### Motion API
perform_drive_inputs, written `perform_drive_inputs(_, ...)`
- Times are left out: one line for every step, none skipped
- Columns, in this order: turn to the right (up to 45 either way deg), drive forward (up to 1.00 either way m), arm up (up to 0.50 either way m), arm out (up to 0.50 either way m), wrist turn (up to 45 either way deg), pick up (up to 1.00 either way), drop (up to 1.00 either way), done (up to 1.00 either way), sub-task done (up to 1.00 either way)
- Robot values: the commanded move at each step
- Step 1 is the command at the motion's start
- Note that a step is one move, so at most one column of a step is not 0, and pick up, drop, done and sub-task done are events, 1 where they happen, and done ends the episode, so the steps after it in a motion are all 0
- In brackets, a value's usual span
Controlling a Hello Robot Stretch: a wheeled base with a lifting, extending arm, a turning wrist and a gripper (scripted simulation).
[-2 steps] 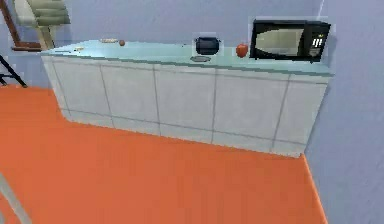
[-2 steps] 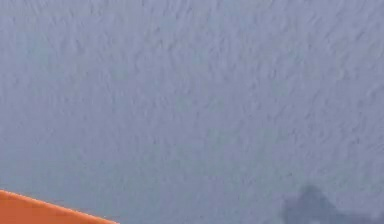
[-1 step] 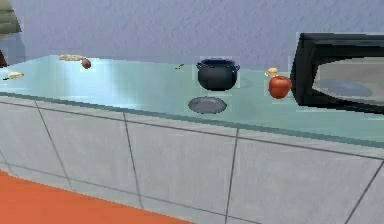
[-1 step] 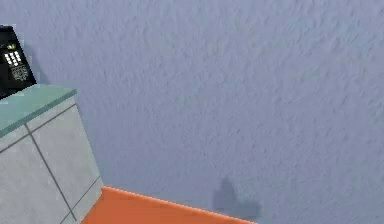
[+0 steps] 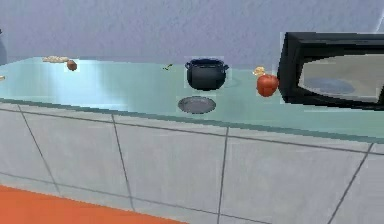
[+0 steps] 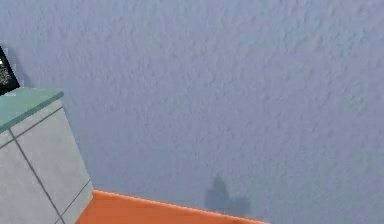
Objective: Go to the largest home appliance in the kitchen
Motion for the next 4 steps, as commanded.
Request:
perform_drive_inputs(0.0,0.35,0.00,0.00,0.0,0.00,0.00,0.00,0.00)
perform_drive_inputs(-45.0,0.00,0.00,0.00,0.0,0.00,0.00,0.00,0.00)
perform_drive_inputs(-33.0,0.00,0.00,0.00,0.0,0.00,0.00,0.00,0.00)
perform_drive_inputs(0.0,1.00,0.00,0.00,0.0,0.00,0.00,0.00,0.00)
